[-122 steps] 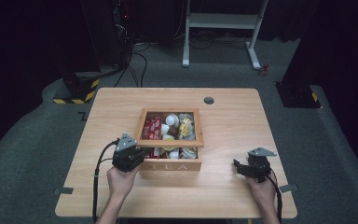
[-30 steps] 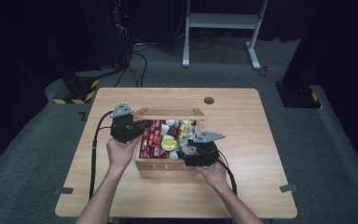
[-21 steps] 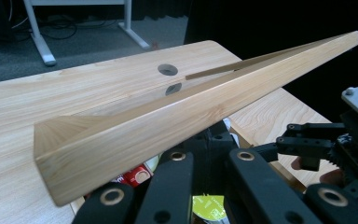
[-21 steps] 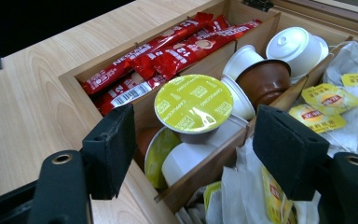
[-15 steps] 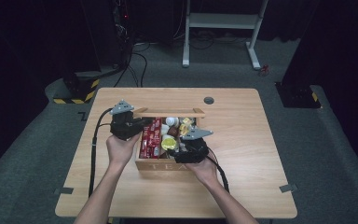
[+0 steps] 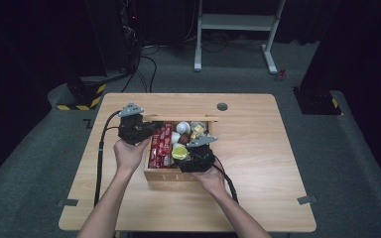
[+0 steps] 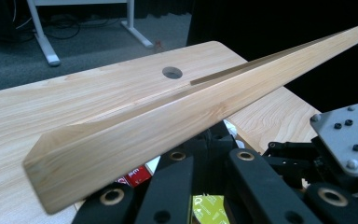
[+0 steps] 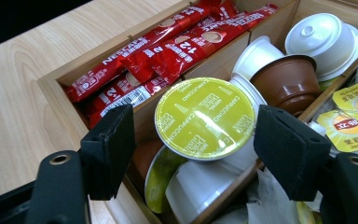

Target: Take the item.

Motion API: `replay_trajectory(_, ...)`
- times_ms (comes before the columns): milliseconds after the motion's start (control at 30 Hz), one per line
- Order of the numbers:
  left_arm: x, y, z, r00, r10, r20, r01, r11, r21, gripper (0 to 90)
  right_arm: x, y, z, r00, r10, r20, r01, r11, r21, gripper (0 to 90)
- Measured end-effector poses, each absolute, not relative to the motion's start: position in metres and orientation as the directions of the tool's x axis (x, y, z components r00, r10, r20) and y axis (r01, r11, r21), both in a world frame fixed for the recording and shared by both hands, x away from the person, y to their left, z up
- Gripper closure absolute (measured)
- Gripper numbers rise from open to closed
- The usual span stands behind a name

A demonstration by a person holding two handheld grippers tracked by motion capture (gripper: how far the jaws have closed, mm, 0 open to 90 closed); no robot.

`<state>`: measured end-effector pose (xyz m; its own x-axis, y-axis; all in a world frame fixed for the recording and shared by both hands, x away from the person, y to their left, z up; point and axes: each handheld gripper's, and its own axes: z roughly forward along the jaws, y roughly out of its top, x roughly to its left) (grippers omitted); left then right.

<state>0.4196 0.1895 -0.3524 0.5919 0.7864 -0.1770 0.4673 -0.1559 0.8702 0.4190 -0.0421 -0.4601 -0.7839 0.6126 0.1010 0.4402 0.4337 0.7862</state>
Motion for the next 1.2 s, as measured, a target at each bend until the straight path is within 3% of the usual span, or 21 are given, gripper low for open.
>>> replay_trajectory(367,0.419,0.190,-0.353,0.596,0.783,-0.181,0.467,-0.154,0.871,90.0,0.420,-0.024,-0.462,-0.752,0.657,0.055,0.461,0.465,0.755,28.4)
replay_trajectory(467,0.420,0.190,-0.353,0.597,0.782,-0.182,0.467,-0.154,0.871,90.0,0.420,-0.019,-0.463,-0.746,0.666,0.033,0.463,0.481,0.744,30.2)
replay_trajectory(600,0.420,0.191,-0.353,0.601,0.777,-0.187,0.468,-0.153,0.870,90.0,0.419,-0.016,-0.465,-0.745,0.668,-0.002,0.457,0.512,0.727,39.2)
replay_trajectory(1200,0.419,0.191,-0.353,0.599,0.776,-0.199,0.476,-0.145,0.867,90.0,0.416,-0.020,-0.464,-0.738,0.675,0.012,0.454,0.483,0.749,40.9)
